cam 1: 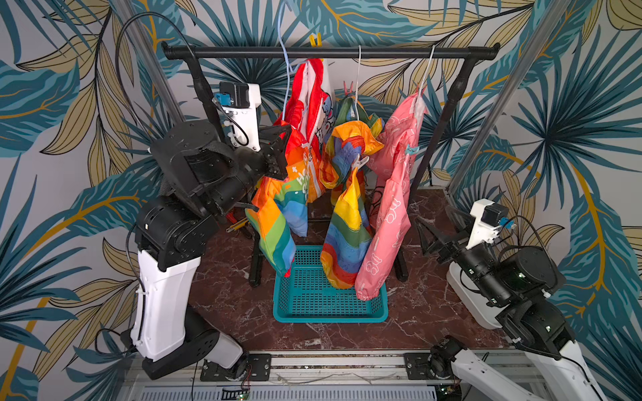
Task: Remove the clothespins securing jackets to the hanger
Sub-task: Pick up the hanger from the clothesline, then adjust the jacket on the hanger.
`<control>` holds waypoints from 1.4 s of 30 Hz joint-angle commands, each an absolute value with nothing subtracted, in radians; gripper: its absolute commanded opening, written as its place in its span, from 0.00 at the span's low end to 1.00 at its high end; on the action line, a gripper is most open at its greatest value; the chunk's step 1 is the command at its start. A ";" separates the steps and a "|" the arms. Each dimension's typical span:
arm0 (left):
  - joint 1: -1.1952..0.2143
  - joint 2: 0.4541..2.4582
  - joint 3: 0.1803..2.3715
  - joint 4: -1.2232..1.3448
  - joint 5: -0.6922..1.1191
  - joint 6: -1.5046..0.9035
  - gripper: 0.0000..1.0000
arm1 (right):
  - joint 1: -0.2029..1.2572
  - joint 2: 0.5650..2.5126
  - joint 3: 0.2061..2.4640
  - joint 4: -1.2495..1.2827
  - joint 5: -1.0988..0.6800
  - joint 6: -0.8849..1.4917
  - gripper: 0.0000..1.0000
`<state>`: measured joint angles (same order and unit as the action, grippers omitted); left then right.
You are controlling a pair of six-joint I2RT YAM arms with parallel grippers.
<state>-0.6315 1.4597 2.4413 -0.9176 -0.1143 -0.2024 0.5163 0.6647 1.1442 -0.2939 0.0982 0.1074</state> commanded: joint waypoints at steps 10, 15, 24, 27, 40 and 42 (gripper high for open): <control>-0.633 1.083 2.059 -0.854 -0.085 -0.263 0.00 | 0.722 0.785 1.195 -0.280 0.095 -0.025 0.99; -0.633 1.028 1.983 -0.947 -0.074 -0.274 0.00 | 0.963 0.899 1.234 -0.264 0.250 -0.138 0.99; -0.634 0.965 1.893 -1.042 -0.124 -0.273 0.00 | 1.093 1.128 1.205 -0.091 0.199 -0.041 0.99; -0.632 0.957 1.859 -1.040 -0.123 -0.273 0.00 | 1.129 1.186 1.197 -0.045 0.231 -0.018 1.00; -0.633 0.975 1.867 -1.041 -0.091 -0.230 0.00 | 1.048 1.349 1.164 0.112 0.296 0.057 1.00; -0.634 0.985 1.865 -1.038 -0.072 -0.230 0.00 | 0.999 1.366 1.164 0.128 0.284 0.075 0.99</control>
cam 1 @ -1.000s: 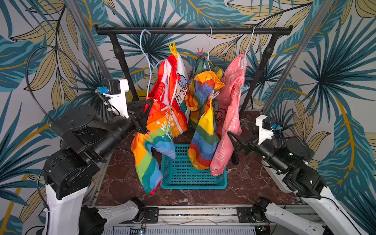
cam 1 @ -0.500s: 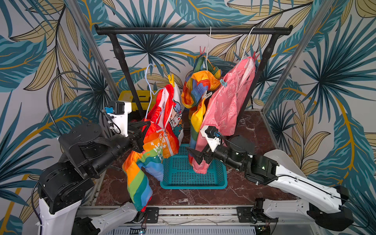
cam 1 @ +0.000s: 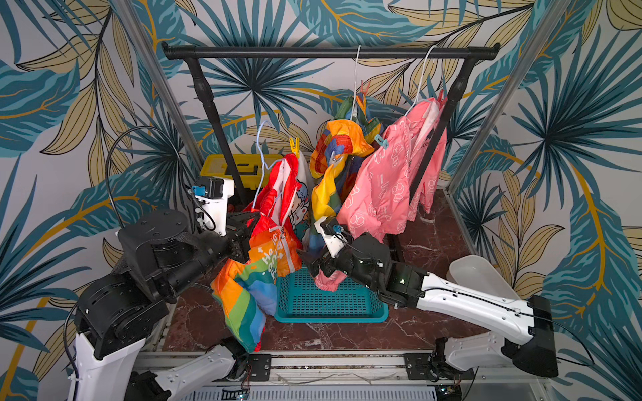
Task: Remove the clothespins securing jackets to the hanger
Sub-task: Adjust the jacket on the hanger.
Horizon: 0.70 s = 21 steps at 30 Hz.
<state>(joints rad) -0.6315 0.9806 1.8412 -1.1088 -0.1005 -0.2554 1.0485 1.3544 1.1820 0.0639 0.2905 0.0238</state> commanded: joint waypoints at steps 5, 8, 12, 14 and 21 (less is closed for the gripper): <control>-0.634 1.015 1.873 -1.039 0.040 -0.214 0.00 | 0.878 1.402 1.157 0.181 0.261 0.110 1.00; -0.633 1.025 1.892 -1.038 0.119 -0.213 0.00 | 0.812 1.438 1.178 0.189 0.257 0.129 1.00; -0.634 1.025 1.908 -1.037 0.194 -0.216 0.00 | 0.723 1.482 1.214 0.207 0.228 0.161 1.00; -0.634 1.019 1.908 -1.037 0.200 -0.228 0.00 | 0.703 1.513 1.251 0.198 0.227 0.161 0.99; -0.634 0.958 1.901 -1.040 0.265 -0.251 0.00 | 0.646 1.623 1.367 0.171 0.263 0.177 1.00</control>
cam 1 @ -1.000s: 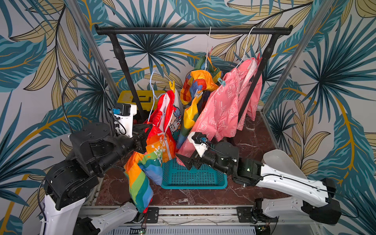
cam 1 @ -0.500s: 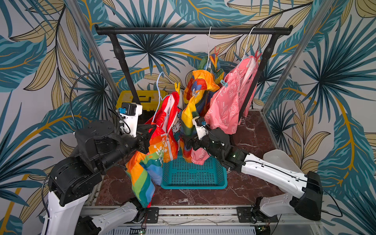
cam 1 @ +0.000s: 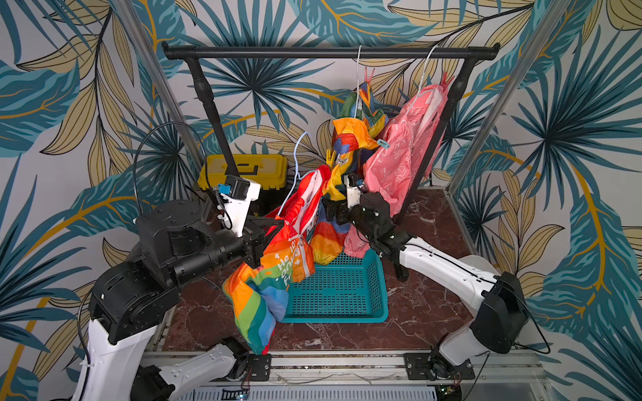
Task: Remove the clothespins securing jackets to the hanger
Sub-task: Adjust the jacket on the hanger.
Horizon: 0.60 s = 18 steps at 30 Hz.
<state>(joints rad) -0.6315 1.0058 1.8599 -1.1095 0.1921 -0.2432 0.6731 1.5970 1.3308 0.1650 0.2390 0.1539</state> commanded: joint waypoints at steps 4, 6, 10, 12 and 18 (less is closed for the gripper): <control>-0.634 0.924 1.888 -1.045 0.318 -0.259 0.00 | 0.599 1.671 1.438 0.140 0.254 0.189 0.99; -0.634 0.918 1.893 -1.057 0.319 -0.261 0.00 | 0.576 1.696 1.475 0.127 0.250 0.194 1.00; -0.633 0.917 1.892 -1.063 0.337 -0.265 0.00 | 0.545 1.750 1.556 0.080 0.245 0.182 1.00; -0.634 0.928 1.889 -1.065 0.348 -0.267 0.00 | 0.527 1.764 1.575 0.070 0.229 0.185 1.00; -0.634 0.987 1.914 -1.061 0.424 -0.262 0.00 | 0.466 1.792 1.626 0.034 0.194 0.189 1.00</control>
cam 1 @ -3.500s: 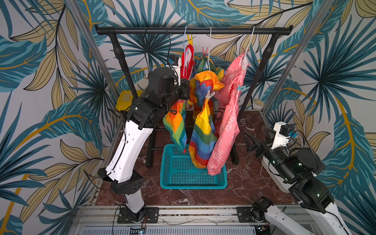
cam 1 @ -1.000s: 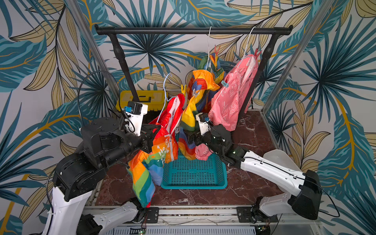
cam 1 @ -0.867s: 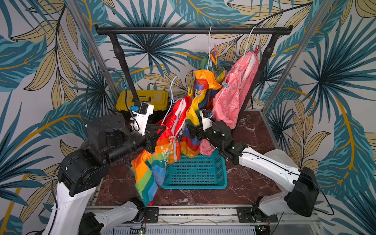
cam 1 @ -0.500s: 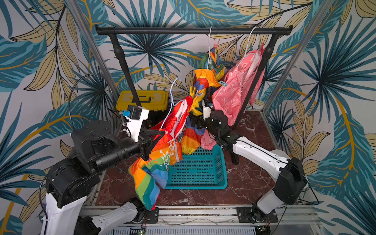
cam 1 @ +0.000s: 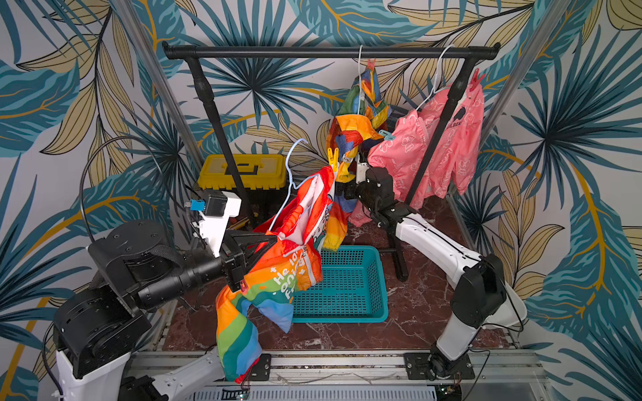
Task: Remove the clothespins securing jackets to the hanger
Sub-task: Adjust the jacket on the hanger.
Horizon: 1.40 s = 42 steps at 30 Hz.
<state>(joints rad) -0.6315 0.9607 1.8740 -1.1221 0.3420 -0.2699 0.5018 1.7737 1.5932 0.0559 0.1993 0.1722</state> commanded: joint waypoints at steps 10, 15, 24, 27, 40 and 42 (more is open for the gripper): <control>-0.633 1.053 1.716 -0.822 0.497 -0.153 0.00 | 0.417 1.771 1.585 0.034 0.109 0.218 0.99; -0.634 1.019 1.509 -0.545 0.411 -0.072 0.00 | 0.406 1.689 1.474 0.047 0.003 0.233 1.00; -0.632 0.957 1.218 -0.241 0.356 -0.026 0.00 | 0.406 1.498 1.231 0.092 -0.169 0.274 1.00; -0.632 0.922 1.150 -0.200 0.360 -0.027 0.00 | 0.410 1.448 1.181 0.095 -0.221 0.295 0.99; -0.639 0.942 0.911 0.186 0.362 -0.157 0.00 | 0.493 1.209 0.973 0.032 -0.137 0.329 1.00; -0.662 1.001 0.942 0.203 0.378 -0.155 0.00 | 0.492 1.190 0.974 0.000 -0.110 0.318 0.99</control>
